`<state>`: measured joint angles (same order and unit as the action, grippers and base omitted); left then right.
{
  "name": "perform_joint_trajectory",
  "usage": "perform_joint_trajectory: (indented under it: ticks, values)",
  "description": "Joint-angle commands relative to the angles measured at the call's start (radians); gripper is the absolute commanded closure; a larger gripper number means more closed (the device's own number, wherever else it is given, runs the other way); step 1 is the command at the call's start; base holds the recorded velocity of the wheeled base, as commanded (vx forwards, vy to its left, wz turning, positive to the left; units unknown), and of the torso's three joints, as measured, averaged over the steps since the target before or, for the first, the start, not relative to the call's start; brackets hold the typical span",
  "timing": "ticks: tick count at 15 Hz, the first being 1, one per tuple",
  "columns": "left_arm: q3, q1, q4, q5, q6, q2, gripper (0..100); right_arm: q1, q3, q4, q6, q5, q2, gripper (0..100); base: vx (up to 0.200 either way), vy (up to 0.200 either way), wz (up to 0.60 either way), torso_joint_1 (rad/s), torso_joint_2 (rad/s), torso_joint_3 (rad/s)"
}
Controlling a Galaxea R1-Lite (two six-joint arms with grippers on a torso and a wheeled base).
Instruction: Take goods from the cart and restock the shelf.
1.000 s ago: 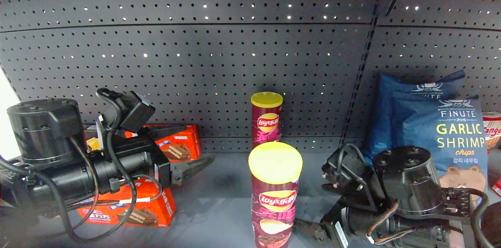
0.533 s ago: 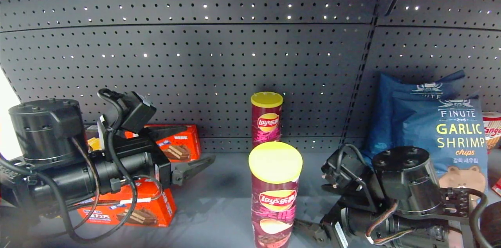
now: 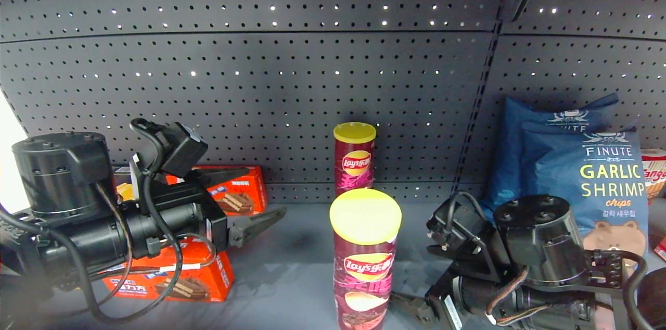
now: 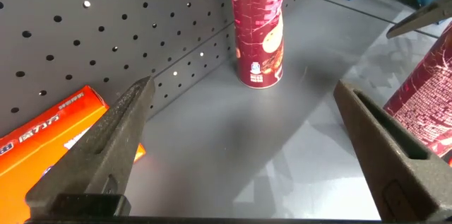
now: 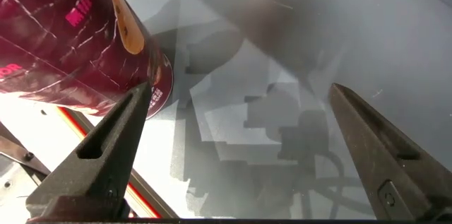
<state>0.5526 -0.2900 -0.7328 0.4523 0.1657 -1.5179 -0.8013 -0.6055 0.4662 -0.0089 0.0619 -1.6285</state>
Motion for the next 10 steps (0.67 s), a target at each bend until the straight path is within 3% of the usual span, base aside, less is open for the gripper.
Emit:
perform_joint_trajectory:
  ticks: [1,6,10]
  values:
    - [0.000,0.000,0.000,0.000,0.000,-0.001,0,-0.001,0.000,0.002,0.000,0.001,-0.007,0,0.000,0.000,0.00,0.000,0.00,0.000]
    - [-0.005,0.003,-0.002,-0.001,0.001,0.010,0,0.028,0.023,0.023,0.003,0.004,0.068,0,0.000,0.000,0.00,0.000,0.00,0.000]
    - [-0.037,0.002,0.009,0.000,0.046,0.145,0,0.137,0.024,0.022,0.001,0.030,0.279,0,0.000,0.000,0.00,0.000,0.00,0.000]
